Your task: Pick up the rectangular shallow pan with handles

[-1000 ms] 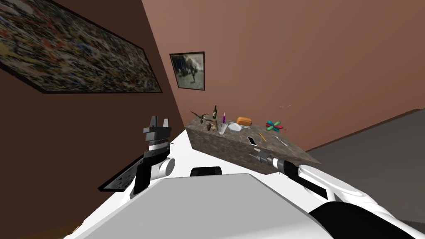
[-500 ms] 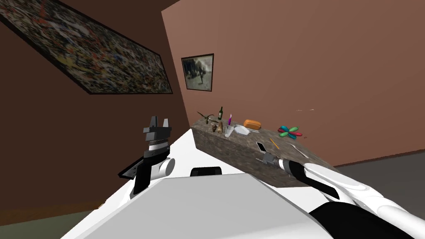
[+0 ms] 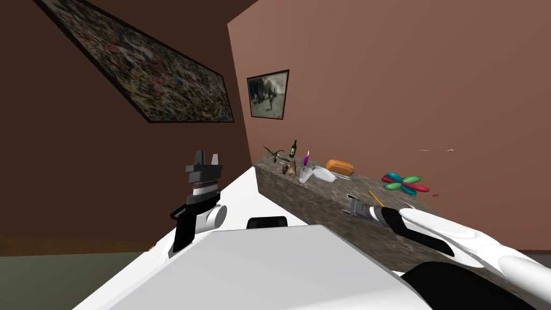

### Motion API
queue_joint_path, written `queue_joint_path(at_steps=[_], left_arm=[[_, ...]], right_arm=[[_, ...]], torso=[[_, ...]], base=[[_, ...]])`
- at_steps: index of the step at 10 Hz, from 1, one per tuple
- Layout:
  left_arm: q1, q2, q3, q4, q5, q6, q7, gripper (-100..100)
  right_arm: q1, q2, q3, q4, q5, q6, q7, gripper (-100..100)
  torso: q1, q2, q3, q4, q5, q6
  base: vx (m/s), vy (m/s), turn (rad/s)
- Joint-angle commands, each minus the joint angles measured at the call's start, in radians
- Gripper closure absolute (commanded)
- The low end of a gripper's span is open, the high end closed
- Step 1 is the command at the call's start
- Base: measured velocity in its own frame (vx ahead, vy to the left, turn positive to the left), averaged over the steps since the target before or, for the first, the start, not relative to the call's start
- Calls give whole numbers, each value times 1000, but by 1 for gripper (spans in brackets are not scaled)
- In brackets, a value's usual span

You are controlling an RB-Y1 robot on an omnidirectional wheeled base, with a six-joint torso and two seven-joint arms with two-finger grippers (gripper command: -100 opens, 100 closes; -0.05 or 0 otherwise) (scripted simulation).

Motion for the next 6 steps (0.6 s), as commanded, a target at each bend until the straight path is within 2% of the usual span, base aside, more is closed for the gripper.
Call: queue_joint_path(at_steps=[1, 4, 6], left_arm=[[0, 0, 0, 0, 0, 0, 0, 0], [0, 0, 0, 0, 0, 0, 0, 0], [0, 0, 0, 0, 0, 0, 0, 0]], right_arm=[[-15, -15, 22, 32, 18, 7, 1, -100], [-16, -60, 55, 92, 63, 28, 2, -100], [-20, -90, 91, 144, 100, 49, 0, -100]], torso=[[0, 0, 0, 0, 0, 0], [-1, 2, 1, 0, 0, 2], [0, 0, 0, 0, 0, 0]], base=[[84, 26, 142], [66, 31, 163], [114, 33, 299]])
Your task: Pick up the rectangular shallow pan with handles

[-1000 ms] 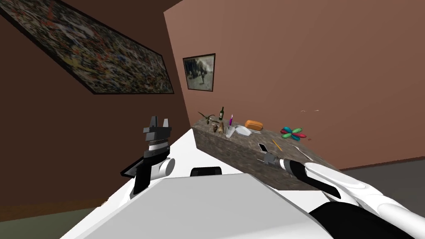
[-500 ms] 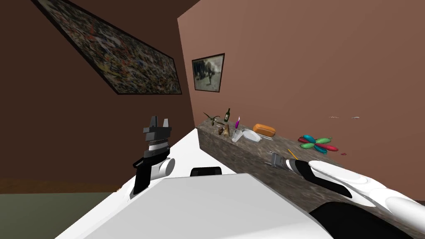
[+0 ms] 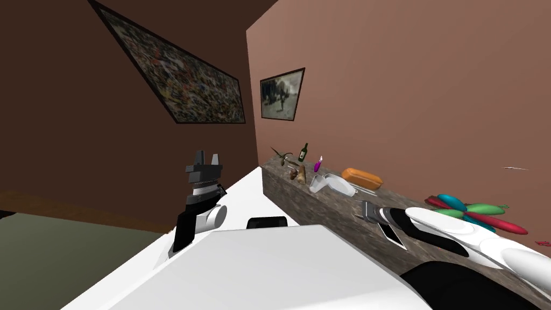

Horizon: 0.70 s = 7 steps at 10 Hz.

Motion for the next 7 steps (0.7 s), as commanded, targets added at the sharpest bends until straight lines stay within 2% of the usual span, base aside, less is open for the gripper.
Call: queue_joint_path(at_steps=[1, 2, 3, 4, 5, 7], left_arm=[[0, 0, 0, 0, 0, 0, 0, 0], [0, 0, 0, 0, 0, 0, 0, 0], [0, 0, 0, 0, 0, 0, 0, 0], [0, 0, 0, 0, 0, 0, 0, 0], [0, 0, 0, 0, 0, 0, 0, 0], [0, 0, 0, 0, 0, 0, 0, 0]], right_arm=[[47, -11, -25, -3, 2, 11, 8, -100], [47, -11, -25, -3, 2, 11, 8, -100], [42, -27, 12, 41, 33, 30, 4, -100], [42, -27, 12, 41, 33, 30, 4, -100], [36, -30, 46, 76, 58, 47, -2, -100], [31, -24, 76, 101, 76, 59, -7, -100]], torso=[[0, 0, 0, 0, 0, 0], [0, 2, 1, 0, 0, 1], [-1, 6, 3, 1, 0, 2], [-1, 4, 2, 1, 0, -1], [-1, 3, 2, 1, 0, 1], [-2, 0, 0, 0, 0, 0]], base=[[96, 16, 66], [29, 3, -42], [81, 11, 301], [96, 5, 204], [118, -6, 232], [132, -4, 222]])
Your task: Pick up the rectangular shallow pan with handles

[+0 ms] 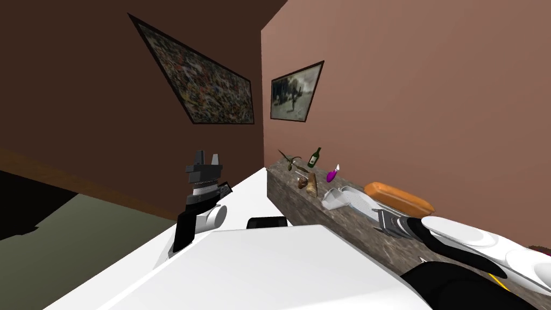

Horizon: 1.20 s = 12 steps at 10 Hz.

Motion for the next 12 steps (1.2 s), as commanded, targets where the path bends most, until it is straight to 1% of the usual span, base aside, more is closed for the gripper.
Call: queue_joint_path(at_steps=[1, 2, 3, 4, 5, 6, 7, 8, 12], left_arm=[[0, 0, 0, 0, 0, 0, 0, 0], [0, 0, 0, 0, 0, 0, 0, 0], [0, 0, 0, 0, 0, 0, 0, 0], [0, 0, 0, 0, 0, 0, 0, 0], [0, 0, 0, 0, 0, 0, 0, 0], [0, 0, 0, 0, 0, 0, 0, 0], [0, 0, 0, 0, 0, 0, 0, 0], [0, 0, 0, 0, 0, 0, 0, 0], [0, 0, 0, 0, 0, 0, 0, 0]], right_arm=[[-15, 5, 37, 15, 18, 12, -12, -100], [-16, 11, 48, 21, 23, 14, -14, -100], [-21, 8, 47, 15, 23, 16, -14, -100], [-25, 9, 51, 18, 25, 16, -17, 0], [-29, 42, 66, 23, 33, 35, -7, -100], [-32, 61, 75, 27, 39, 46, -2, -100], [-33, 50, 63, 34, 32, 27, 1, -100], [-35, 51, 64, 37, 33, 27, 2, 100], [-35, 52, 65, 36, 33, 26, 1, 100]], torso=[[0, 0, 0, 0, 0, 0], [0, 2, 1, 0, 0, 0], [0, 3, 2, 1, 0, 0], [0, 6, 3, 1, 0, 1], [1, 8, 5, 2, 0, 1], [-1, 8, 5, 2, 0, 1], [-3, 7, 4, 2, -1, 0], [-2, 7, 4, 2, 0, 1], [1, 9, 5, 2, 1, 0]], base=[[97, -1, 100], [68, -5, 92], [27, -4, 20], [7, -1, -2], [24, -28, 92], [47, -62, 110], [22, -31, 26], [0, 0, 0], [-1, 1, -3]])
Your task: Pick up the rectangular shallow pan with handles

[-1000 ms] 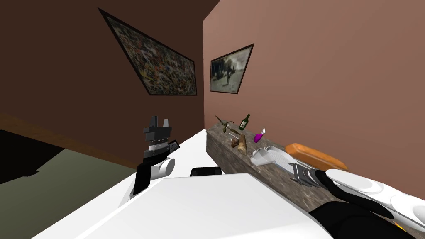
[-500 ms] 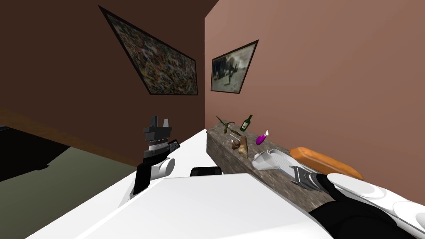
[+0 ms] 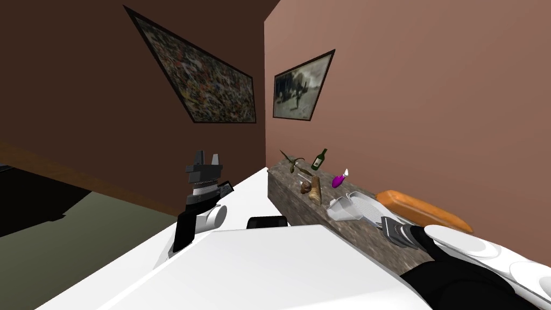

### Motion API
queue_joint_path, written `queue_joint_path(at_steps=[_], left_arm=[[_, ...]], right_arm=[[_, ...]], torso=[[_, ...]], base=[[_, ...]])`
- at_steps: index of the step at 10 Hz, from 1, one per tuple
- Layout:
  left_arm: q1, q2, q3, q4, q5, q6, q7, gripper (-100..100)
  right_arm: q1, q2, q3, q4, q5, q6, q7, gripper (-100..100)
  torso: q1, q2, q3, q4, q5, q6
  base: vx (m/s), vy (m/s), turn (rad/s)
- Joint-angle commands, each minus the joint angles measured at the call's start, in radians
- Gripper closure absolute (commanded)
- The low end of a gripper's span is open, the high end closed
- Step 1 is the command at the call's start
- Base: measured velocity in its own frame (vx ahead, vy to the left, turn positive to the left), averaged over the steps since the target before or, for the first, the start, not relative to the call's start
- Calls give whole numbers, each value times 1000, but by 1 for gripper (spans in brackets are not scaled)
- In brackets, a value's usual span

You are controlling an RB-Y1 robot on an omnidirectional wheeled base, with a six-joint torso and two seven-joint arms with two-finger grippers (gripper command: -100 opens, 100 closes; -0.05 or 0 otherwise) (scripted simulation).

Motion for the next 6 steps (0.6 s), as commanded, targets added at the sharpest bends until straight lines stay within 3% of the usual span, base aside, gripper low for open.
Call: queue_joint_path(at_steps=[1, 2, 3, 5, 6], left_arm=[[0, 0, 0, 0, 0, 0, 0, 0], [0, 0, 0, 0, 0, 0, 0, 0], [0, 0, 0, 0, 0, 0, 0, 0], [0, 0, 0, 0, 0, 0, 0, 0], [0, 0, 0, 0, 0, 0, 0, 0]], right_arm=[[0, 0, 0, 0, 0, 0, 0, 0], [0, 22, 16, -7, 10, 28, 1, 100], [6, -17, -2, -14, -1, 5, -10, 100], [8, -24, -5, -15, -3, 4, -12, 100], [10, -26, -6, -16, -4, 2, -14, 0]], torso=[[0, 0, 0, 0, 0, 0], [0, 0, 0, 0, 0, 0], [0, 1, 0, 0, -2, 0], [2, 2, 1, 0, -1, 1], [2, 2, 1, 0, -1, 0]], base=[[0, 0, 0], [-5, -7, 20], [-11, 15, -78], [-21, 31, -64], [0, 0, 0]])
